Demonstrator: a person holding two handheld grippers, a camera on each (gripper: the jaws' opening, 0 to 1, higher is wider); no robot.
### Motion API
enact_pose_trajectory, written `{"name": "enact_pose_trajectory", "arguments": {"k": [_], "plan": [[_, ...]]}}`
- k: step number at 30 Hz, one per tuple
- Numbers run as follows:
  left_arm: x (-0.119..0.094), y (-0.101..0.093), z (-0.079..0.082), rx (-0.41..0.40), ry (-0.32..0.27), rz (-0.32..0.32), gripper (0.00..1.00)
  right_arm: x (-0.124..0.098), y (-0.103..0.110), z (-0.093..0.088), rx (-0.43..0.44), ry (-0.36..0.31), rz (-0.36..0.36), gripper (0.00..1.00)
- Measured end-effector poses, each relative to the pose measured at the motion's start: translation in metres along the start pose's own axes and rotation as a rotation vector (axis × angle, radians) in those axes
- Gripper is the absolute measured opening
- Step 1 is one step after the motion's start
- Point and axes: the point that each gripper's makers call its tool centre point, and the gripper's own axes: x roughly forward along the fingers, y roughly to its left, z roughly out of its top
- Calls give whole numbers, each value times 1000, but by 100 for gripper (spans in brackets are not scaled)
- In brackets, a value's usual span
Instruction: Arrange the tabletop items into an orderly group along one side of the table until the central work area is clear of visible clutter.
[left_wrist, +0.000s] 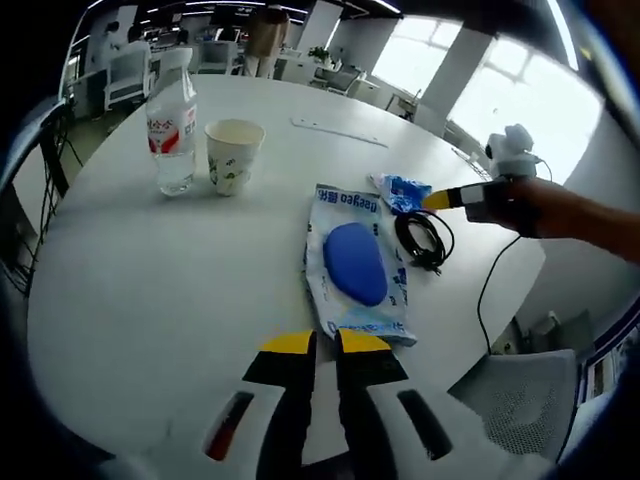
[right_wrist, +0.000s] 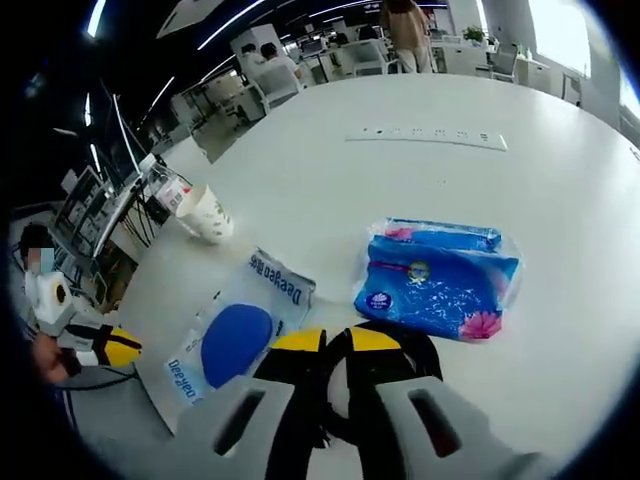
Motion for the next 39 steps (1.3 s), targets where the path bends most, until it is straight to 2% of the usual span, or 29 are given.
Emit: {"name": "enact_pose_trajectory", "arguments": {"k": [10, 17, 20, 23, 26, 34, 39], "plan": [[5, -1, -14, -49, 23, -5, 5, 10, 11, -2, -42, 22, 20, 5], [12, -9, -23, -74, 36, -13, 5, 20, 21, 1, -130, 50, 49, 7], [13, -12, -24, -99, 35, -23, 6, 23, 24, 2, -185, 64, 57, 9], [15, -16, -25, -97, 43, -24, 6, 26, 26, 1, -297, 99, 59, 10], [17, -19, -27, -104, 50, -23, 8, 29, 27, 0, -367, 127, 57, 12], [24, -29, -30, -213, 53, -53, 11, 36, 30, 6, -405, 145, 70, 15], [27, -33, -31, -242, 55, -54, 13, 41, 30, 12, -434, 150, 75, 16]]}}
